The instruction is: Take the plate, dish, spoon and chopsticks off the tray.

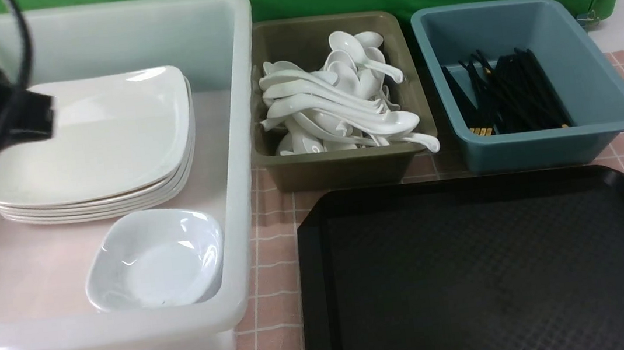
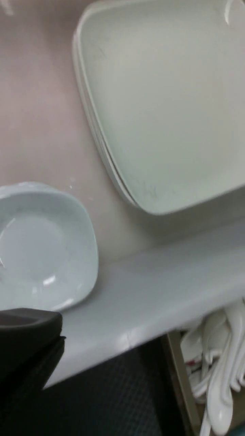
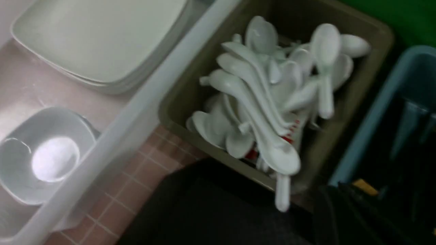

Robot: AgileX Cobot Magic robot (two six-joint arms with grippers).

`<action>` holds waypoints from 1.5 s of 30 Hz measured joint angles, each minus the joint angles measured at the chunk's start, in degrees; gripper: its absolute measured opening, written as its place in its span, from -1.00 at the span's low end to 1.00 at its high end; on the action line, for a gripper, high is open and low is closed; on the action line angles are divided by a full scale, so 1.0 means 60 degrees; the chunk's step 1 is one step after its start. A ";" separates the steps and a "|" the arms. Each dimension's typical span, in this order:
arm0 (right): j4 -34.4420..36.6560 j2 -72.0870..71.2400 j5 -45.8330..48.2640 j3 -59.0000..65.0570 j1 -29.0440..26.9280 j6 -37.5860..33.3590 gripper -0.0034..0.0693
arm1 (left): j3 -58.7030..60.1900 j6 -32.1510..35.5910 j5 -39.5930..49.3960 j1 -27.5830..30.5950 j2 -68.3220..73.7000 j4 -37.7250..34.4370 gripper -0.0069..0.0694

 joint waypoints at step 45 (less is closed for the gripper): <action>-0.0422 -1.5171 -1.3067 1.6941 -0.0209 0.1318 -0.36 | 0.8380 -0.0153 -0.5710 -0.1314 -0.8549 -0.0869 -0.82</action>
